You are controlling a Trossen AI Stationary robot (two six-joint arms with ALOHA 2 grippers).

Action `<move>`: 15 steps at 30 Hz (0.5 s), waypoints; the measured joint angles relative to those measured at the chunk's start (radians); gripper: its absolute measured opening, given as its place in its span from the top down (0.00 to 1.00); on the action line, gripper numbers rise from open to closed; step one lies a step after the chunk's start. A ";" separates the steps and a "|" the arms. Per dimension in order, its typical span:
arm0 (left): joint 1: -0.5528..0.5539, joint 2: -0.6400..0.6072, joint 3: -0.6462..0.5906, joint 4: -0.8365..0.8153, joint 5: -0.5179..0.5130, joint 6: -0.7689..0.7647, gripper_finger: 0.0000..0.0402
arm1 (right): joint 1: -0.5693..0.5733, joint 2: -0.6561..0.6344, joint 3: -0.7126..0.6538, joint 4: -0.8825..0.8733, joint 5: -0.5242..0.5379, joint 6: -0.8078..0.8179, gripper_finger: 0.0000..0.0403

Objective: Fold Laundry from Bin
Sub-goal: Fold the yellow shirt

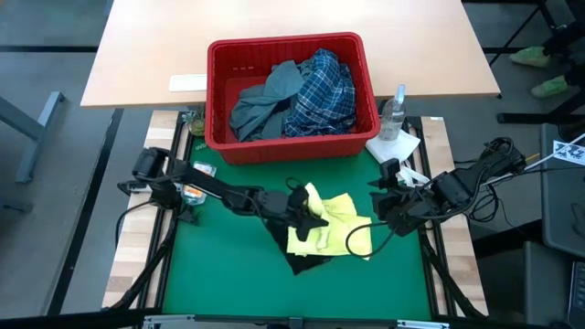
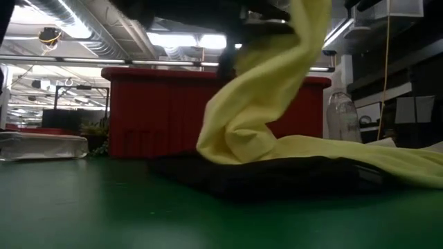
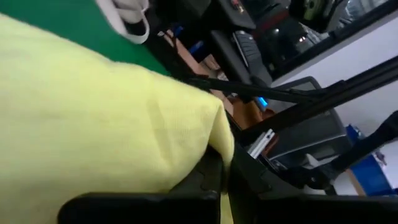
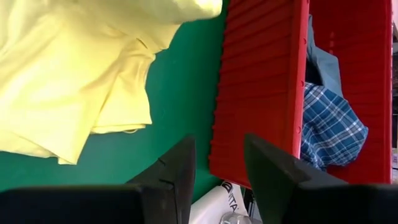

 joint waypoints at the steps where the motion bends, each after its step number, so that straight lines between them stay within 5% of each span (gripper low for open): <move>1: 0.000 0.021 0.028 0.001 0.000 0.021 0.99 | 0.000 0.000 0.000 0.000 0.005 0.000 0.66; 15: 0.004 0.345 0.460 -0.160 0.005 0.214 0.99 | 0.000 0.000 0.000 -0.001 0.004 0.011 0.66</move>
